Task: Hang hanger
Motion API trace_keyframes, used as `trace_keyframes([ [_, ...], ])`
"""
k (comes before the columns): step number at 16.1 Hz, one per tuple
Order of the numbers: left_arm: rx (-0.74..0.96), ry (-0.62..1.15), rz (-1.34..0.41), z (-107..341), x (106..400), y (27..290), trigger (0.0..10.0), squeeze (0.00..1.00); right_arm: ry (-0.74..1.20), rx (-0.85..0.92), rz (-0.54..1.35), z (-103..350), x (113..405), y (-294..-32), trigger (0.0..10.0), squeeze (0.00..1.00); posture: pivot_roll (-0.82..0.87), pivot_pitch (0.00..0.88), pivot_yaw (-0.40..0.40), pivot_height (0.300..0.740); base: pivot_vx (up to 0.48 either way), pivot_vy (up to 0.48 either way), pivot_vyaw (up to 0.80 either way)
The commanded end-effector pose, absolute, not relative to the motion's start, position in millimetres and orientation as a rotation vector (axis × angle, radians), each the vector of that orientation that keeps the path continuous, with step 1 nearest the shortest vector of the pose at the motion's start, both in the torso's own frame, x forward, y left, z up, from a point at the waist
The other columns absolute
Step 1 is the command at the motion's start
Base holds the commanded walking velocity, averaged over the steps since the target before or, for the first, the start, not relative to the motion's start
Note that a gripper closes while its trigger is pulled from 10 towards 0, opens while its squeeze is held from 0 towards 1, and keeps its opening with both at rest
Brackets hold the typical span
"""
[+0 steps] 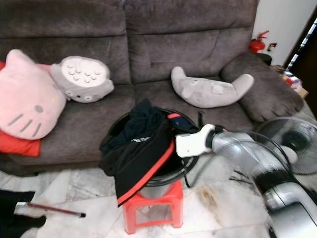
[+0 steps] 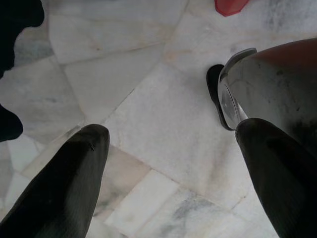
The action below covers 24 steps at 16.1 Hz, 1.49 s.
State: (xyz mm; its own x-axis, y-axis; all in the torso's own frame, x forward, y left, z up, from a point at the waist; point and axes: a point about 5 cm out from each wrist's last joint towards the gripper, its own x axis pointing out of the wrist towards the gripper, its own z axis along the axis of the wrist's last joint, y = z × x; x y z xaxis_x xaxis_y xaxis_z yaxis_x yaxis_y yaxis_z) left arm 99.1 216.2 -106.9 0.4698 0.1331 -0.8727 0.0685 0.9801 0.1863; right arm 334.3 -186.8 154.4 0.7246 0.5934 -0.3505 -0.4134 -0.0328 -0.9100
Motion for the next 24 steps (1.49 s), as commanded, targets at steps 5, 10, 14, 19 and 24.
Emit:
trace_keyframes([
  [5,0.207,1.127,0.000,-111,89,209,10.0,0.00,-0.104,-1.231,0.953,159,299,-175,0.0,0.00,-0.14,0.058,0.012,0.740,0.000,0.000,0.00],
  [10,0.203,1.127,0.001,-111,90,209,10.0,0.00,0.083,-1.360,0.966,170,285,-201,0.0,0.00,-0.15,0.057,0.012,0.740,0.000,0.000,0.00],
  [14,0.206,1.129,-0.003,-111,90,210,10.0,0.00,0.169,-1.424,0.748,204,285,-243,0.0,0.00,-0.17,0.055,0.017,0.740,0.000,0.000,0.00],
  [19,0.213,1.130,-0.009,-111,90,210,10.0,0.00,0.374,-1.258,0.969,161,247,-228,0.0,0.00,-0.17,0.053,0.017,0.740,0.000,0.000,0.00],
  [24,0.217,1.131,-0.008,-111,89,210,10.0,0.00,0.477,-1.266,0.967,138,246,-234,10.0,0.00,-0.16,0.046,0.017,0.740,0.000,0.000,0.00],
])
